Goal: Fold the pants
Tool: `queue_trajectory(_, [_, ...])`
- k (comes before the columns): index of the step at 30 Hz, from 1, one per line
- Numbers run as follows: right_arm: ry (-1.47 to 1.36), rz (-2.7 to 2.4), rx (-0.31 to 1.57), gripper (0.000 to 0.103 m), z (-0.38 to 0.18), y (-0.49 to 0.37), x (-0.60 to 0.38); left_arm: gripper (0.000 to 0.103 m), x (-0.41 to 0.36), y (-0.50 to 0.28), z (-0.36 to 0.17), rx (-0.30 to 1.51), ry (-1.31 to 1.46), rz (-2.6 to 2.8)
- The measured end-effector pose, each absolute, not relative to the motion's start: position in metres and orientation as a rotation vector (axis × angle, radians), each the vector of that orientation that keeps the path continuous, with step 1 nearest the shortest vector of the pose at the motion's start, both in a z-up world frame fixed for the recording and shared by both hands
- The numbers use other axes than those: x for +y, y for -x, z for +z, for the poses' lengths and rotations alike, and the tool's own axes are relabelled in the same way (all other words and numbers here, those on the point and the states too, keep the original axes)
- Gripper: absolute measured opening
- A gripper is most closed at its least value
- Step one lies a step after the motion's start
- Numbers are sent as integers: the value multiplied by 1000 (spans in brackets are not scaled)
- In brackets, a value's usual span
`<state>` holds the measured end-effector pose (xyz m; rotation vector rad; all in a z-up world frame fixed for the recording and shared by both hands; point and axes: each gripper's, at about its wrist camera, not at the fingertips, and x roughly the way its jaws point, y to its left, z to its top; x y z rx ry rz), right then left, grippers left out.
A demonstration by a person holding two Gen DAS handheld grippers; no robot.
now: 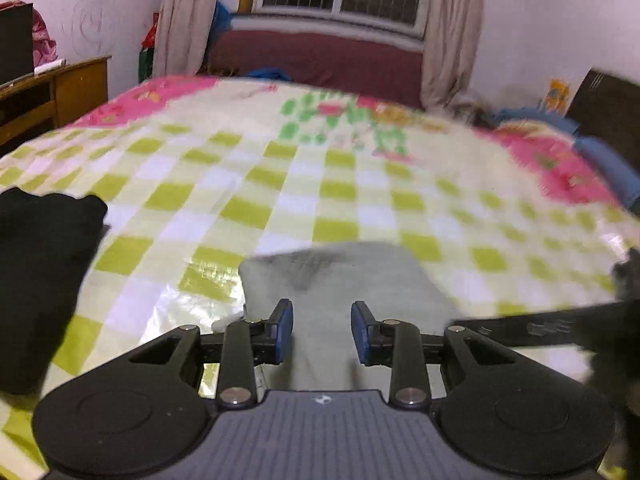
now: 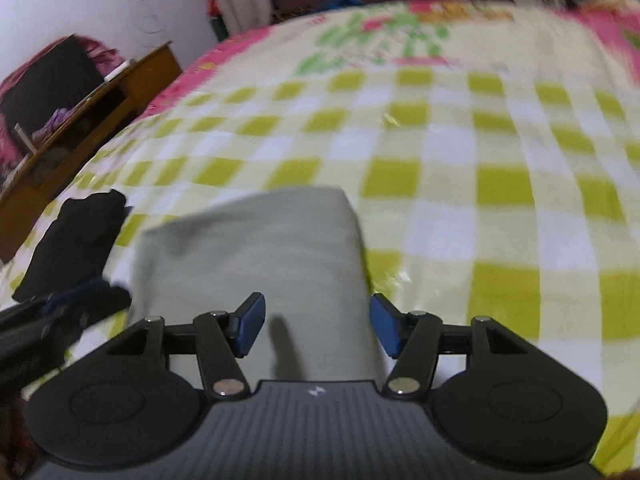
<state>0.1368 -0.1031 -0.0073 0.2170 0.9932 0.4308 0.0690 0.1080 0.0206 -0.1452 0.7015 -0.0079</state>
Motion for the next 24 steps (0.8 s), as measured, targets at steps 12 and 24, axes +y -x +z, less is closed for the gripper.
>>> queue_trajectory(12, [-485, 525, 1072, 26, -44, -83, -134, 50, 97, -68, -18, 798, 23, 29])
queue_trajectory(24, [-461, 521, 1066, 24, -42, -57, -128, 77, 96, -108, -31, 825, 4, 67])
